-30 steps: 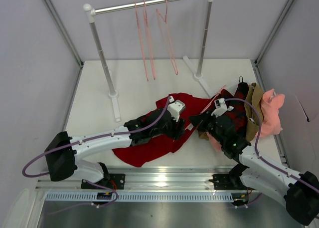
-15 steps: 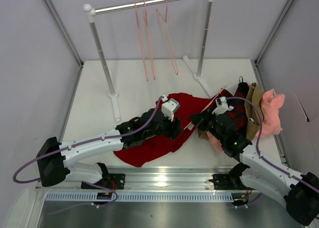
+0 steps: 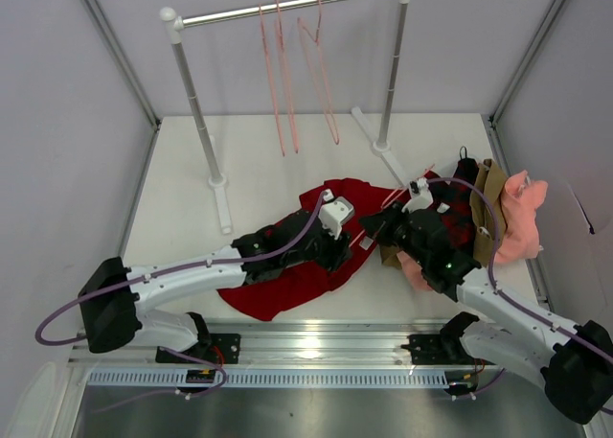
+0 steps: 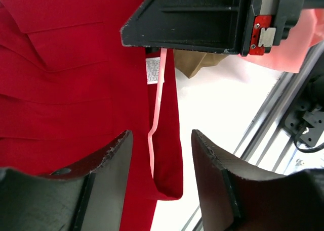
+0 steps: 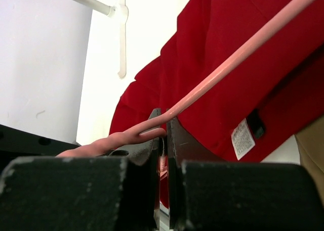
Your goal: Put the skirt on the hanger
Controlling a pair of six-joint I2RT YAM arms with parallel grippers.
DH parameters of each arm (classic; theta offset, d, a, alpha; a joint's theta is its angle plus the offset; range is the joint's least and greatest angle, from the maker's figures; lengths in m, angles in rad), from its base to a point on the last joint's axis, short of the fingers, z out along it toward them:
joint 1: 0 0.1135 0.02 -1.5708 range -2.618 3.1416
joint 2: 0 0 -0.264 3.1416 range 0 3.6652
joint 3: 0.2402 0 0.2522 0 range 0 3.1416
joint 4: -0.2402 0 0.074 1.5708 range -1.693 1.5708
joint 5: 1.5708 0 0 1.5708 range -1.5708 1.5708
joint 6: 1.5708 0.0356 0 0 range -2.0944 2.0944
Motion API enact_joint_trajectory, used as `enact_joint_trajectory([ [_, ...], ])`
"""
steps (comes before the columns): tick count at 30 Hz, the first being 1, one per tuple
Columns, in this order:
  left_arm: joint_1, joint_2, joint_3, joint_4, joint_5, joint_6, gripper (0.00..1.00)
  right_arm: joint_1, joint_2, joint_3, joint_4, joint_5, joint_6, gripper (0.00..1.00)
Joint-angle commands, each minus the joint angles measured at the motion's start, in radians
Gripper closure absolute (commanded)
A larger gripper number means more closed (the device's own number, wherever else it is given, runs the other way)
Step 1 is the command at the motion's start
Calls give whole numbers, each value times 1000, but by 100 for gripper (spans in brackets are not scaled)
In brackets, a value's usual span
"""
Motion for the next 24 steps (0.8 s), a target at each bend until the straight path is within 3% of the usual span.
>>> enact_joint_trajectory([
  [1, 0, 20, 19, 32, -28, 25, 45, -5, 36, 64, 34, -22, -6, 100],
  [17, 1, 95, -8, 84, -107, 25, 54, 21, 137, 149, 71, -58, -9, 100],
  [22, 1, 114, -14, 146, -82, 30, 76, 21, 143, 158, 74, -65, -8, 100],
  [24, 1, 120, -16, 158, -78, 30, 81, 22, 148, 164, 71, -87, -8, 100],
])
